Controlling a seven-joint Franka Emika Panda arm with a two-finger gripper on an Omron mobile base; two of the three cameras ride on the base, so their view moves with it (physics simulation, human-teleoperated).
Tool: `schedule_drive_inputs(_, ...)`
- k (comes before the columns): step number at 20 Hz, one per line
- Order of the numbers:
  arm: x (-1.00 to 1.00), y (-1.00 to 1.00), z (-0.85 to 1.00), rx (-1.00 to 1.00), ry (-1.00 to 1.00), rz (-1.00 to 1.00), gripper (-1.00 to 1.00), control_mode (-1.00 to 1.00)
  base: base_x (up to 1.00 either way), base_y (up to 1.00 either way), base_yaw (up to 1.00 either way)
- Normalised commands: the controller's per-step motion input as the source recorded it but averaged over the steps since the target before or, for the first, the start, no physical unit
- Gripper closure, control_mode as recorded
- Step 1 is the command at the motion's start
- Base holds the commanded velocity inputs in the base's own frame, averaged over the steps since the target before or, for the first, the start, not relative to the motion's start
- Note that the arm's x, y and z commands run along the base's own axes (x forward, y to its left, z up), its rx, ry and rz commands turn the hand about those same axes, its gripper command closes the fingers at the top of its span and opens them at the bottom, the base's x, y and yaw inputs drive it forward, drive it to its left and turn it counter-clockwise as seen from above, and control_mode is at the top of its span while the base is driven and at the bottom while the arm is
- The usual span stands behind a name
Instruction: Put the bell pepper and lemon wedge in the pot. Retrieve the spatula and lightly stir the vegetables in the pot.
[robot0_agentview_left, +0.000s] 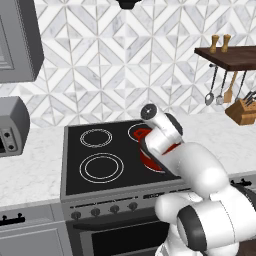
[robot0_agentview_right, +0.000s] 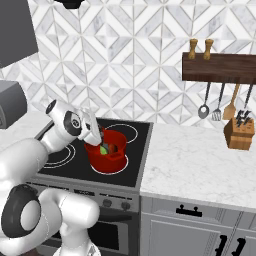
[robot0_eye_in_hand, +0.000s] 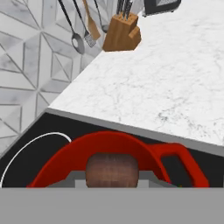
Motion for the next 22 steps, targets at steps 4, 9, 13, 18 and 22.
schedule_drive_inputs(4, 0.44, 0.00, -0.06, 0.00, 0.00, 0.22, 1.00, -1.00, 0.00, 0.00, 0.00)
schedule_drive_inputs(9, 0.15, 0.03, -0.21, 0.00, 0.00, 0.22, 1.00, -1.00, 0.00, 0.00, 0.00)
schedule_drive_inputs(13, 0.00, 0.04, -0.10, 0.00, 0.00, 0.31, 1.00, -1.00, 0.00, 0.00, 0.00)
schedule_drive_inputs(18, 0.00, 0.00, 0.00, -0.14, -0.09, 0.37, 1.00, -1.00, 0.00, 0.00, 0.00)
schedule_drive_inputs(22, 0.00, -0.03, -0.03, -0.27, -0.04, 0.37, 1.00, -1.00, 0.00, 0.00, 0.00)
